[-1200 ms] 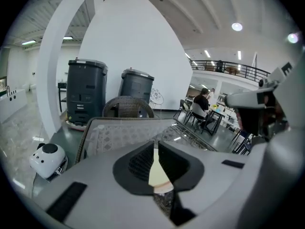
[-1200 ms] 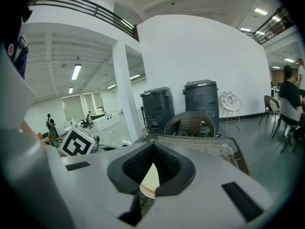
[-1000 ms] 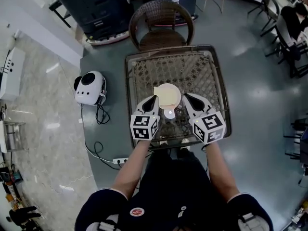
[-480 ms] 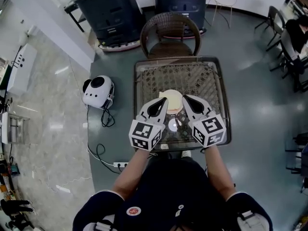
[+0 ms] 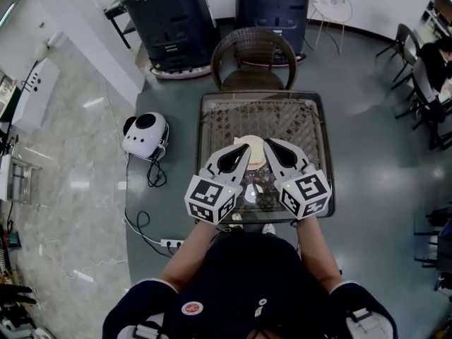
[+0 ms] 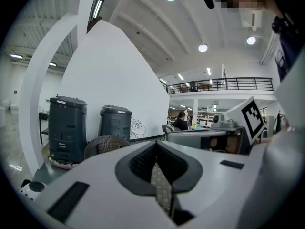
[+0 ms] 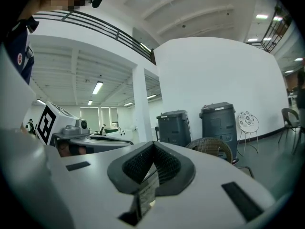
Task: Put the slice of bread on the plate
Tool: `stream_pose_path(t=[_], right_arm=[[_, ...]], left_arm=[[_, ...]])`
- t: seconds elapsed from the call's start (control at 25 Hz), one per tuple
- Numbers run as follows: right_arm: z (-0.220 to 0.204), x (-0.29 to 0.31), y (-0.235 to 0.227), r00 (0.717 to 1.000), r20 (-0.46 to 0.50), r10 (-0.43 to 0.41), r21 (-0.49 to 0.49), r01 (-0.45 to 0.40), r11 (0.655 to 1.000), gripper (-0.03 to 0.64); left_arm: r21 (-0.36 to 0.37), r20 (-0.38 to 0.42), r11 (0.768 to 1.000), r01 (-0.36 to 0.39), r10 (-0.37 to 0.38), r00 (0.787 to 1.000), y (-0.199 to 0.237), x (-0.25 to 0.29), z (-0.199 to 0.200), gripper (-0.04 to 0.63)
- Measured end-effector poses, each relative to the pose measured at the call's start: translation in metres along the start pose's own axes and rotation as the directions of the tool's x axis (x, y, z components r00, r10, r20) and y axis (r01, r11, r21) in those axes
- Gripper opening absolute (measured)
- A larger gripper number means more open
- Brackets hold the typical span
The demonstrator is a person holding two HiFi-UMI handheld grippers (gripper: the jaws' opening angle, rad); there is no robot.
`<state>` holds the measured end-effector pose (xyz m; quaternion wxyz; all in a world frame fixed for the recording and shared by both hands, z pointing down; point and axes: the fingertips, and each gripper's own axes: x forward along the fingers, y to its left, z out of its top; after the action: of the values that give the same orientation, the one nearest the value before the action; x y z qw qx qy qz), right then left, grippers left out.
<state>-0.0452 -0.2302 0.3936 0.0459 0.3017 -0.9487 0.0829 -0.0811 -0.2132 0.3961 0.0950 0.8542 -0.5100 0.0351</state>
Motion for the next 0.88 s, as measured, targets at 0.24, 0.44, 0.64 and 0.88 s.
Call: stream_pose_path(t=[0.24,0.44,0.64,0.88], right_arm=[[0.007,-0.002,0.007,1.000,0.014,0.010,-0.019,-0.010,1.000,0.006],[0.009,-0.003,0.008,1.000,0.015,0.015,-0.029,-0.015,0.999,0.006],[0.010,-0.008,0.009,1.000,0.018,0.016,-0.033,-0.016,0.999,0.006],[0.012,-0.012,0.008,1.000,0.021,0.009,-0.035,-0.009,0.999,0.006]], left_arm=[[0.000,0.016,1.000,-0.004,0.004,1.000,-0.002,-0.006,0.006,0.008],[-0.001,0.022,1.000,-0.004,0.004,1.000,-0.004,-0.007,0.008,0.008],[-0.004,0.024,1.000,0.001,-0.001,1.000,-0.008,-0.009,0.008,0.008],[-0.012,0.032,1.000,0.012,-0.011,0.999,-0.012,-0.009,0.011,0.008]])
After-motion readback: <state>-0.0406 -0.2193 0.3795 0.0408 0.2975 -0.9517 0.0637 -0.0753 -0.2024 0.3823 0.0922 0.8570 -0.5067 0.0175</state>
